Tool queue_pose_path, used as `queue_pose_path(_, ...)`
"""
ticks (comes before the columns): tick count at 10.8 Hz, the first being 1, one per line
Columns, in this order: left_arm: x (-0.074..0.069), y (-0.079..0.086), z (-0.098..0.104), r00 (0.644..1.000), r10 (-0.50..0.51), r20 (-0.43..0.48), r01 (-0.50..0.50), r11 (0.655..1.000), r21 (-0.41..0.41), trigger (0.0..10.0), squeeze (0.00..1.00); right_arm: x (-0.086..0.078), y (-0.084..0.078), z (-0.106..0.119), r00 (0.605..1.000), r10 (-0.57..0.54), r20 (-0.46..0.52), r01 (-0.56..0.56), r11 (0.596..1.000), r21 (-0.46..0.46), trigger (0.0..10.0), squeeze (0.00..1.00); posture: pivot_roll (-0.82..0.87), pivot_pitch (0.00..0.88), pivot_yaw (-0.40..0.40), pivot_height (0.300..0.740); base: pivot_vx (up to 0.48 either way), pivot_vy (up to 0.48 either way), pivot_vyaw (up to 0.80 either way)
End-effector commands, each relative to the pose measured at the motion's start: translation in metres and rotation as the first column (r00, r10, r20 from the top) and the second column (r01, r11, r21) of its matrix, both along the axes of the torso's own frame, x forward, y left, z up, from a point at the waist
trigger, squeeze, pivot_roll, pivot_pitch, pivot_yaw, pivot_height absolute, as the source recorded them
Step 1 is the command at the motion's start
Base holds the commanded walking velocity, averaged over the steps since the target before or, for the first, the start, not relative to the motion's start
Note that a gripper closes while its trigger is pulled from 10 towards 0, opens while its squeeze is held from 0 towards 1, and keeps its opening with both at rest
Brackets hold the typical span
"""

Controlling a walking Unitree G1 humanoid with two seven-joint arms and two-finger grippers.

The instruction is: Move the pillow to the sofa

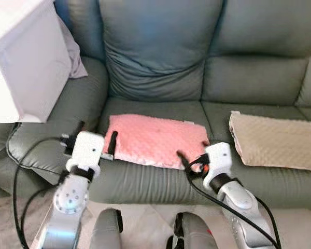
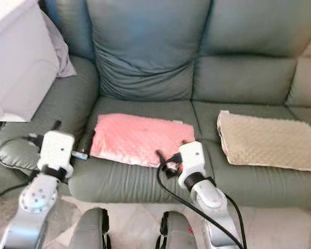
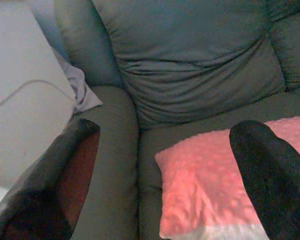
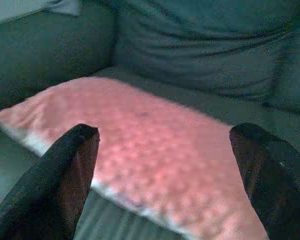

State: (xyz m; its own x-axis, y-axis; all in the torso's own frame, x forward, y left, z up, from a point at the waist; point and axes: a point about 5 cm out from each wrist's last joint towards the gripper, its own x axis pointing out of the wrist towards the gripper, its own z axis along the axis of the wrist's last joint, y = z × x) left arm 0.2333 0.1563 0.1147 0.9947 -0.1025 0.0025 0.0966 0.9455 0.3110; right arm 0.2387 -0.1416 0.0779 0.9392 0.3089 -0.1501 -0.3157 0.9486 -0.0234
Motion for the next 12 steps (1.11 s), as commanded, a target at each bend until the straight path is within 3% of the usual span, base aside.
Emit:
queue_pose_path(1, 0.001, 0.001, -0.008, 1.000, 0.013, -0.015, -0.013, 1.000, -0.021, 10.0, 0.00, 0.001, -0.012, 0.005, 0.996, -0.086, 0.038, 0.086, 0.996, 0.001, 10.0, 0.00, 0.01, 0.000, -0.037, 0.656, 0.000, 0.000, 0.00)
queue_pose_path(4, 0.018, 0.000, -0.029, 0.997, 0.057, -0.048, -0.060, 0.995, -0.078, 10.0, 0.00, 0.016, -0.011, 0.024, 0.972, -0.138, 0.189, 0.137, 0.990, 0.015, 10.0, 0.00, -0.02, 0.000, -0.020, 0.681, 0.000, 0.000, 0.00)
queue_pose_path(7, 0.030, -0.005, -0.036, 0.999, 0.038, -0.031, -0.041, 0.995, -0.088, 10.0, 0.00, 0.035, -0.007, 0.029, 0.963, -0.134, 0.232, 0.133, 0.991, 0.021, 10.0, 0.00, -0.03, 0.000, -0.013, 0.736, 0.000, 0.000, 0.00)
queue_pose_path(12, 0.046, -0.009, -0.036, 0.998, 0.055, 0.011, -0.054, 0.994, -0.094, 10.0, 0.00, 0.051, -0.005, 0.025, 0.962, -0.112, 0.248, 0.113, 0.994, 0.012, 10.0, 0.00, -0.03, 0.000, -0.009, 0.740, 0.000, 0.000, 0.00)
